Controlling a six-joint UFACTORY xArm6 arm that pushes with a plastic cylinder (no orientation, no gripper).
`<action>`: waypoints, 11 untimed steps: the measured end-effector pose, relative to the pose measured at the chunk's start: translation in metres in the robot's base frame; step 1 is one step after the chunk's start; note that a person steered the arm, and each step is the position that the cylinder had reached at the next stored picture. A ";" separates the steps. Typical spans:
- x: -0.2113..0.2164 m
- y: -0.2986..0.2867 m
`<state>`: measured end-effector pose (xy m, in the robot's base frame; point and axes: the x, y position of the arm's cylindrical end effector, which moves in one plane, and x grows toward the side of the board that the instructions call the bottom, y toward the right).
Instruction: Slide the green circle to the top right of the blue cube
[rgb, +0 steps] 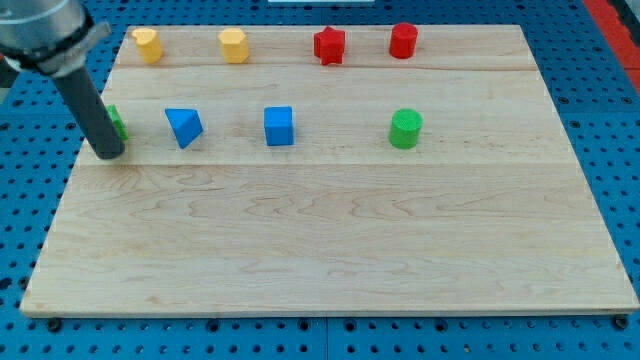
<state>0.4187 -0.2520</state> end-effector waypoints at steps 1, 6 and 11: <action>0.009 -0.050; 0.053 0.386; -0.108 0.352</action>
